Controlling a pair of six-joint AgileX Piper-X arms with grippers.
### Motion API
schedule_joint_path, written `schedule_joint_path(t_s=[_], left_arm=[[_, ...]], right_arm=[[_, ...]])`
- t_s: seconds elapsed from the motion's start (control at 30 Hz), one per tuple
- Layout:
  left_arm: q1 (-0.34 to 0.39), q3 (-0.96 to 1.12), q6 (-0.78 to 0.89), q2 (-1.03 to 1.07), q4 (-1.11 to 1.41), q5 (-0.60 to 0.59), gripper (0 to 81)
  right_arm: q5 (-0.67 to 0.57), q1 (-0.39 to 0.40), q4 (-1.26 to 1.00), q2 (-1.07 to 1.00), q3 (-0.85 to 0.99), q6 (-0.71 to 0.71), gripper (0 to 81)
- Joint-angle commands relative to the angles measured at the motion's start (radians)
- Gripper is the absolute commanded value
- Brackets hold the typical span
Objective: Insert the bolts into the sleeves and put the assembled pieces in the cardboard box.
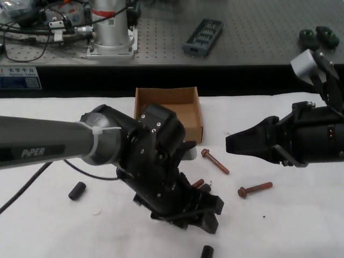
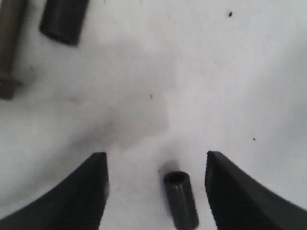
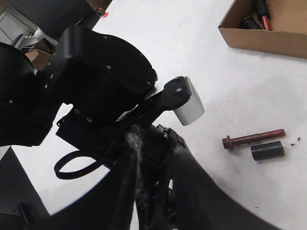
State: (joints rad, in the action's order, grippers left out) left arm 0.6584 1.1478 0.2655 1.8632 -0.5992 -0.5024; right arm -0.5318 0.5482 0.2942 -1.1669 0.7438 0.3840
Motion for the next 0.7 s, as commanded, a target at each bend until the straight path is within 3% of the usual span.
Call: schedule_joint_path(t_s=[0.0, 0.33, 0.67], left_arm=[[0.005, 0.002, -0.151, -0.017, 0.055, 0.137, 40.3], [0.005, 0.044, -0.598, -0.014, 0.090, 0.405, 38.8], [-0.006, 0.088, -0.772, 0.040, 0.144, 0.447, 39.0]], right_arm=[[0.002, 0.002, -0.028, 0.014, 0.002, -0.003, 20.8], [-0.001, 0.002, -0.028, 0.014, 0.002, -0.003, 20.8], [-0.001, 0.002, -0.028, 0.014, 0.002, -0.003, 20.8]])
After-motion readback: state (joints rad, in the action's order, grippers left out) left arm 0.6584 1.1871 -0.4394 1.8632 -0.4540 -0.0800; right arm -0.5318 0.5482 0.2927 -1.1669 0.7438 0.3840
